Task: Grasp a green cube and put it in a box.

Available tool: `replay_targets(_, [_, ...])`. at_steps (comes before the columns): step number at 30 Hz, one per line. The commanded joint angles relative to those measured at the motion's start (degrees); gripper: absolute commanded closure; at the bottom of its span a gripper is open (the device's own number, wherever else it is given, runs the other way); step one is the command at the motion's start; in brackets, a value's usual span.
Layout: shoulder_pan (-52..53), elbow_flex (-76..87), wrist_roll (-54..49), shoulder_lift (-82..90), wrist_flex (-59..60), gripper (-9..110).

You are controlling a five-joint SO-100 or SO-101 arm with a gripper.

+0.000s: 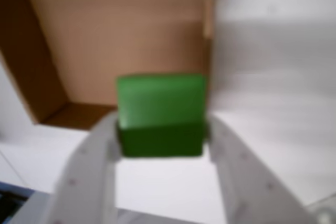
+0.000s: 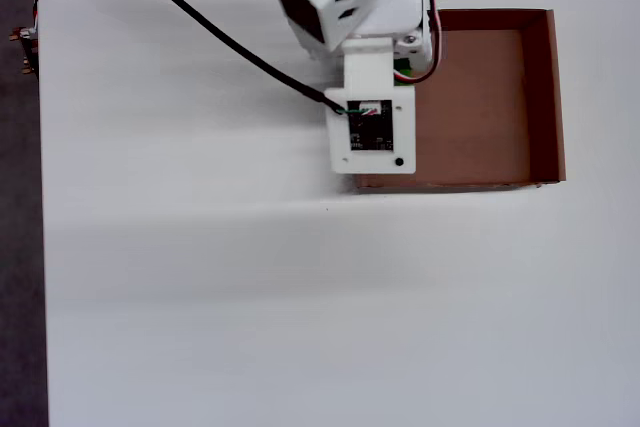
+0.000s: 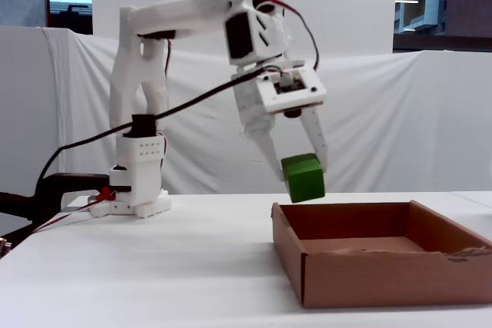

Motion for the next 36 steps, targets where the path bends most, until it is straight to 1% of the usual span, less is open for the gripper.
replay_targets(1, [-1.14,-4.04,0.18,0.53,0.26,86])
replay_targets(10, [-5.54,-5.1,0.18,-6.15,-0.26,86])
replay_targets(16, [-7.73,-5.63,0.18,-7.73,-0.26,86])
replay_targets(27, [-8.44,-6.94,0.18,-10.72,-0.35,86])
replay_targets(29, [-8.61,-6.94,0.18,-10.9,-0.35,82])
replay_targets(36, [-8.88,-6.33,0.18,-10.9,-0.35,81])
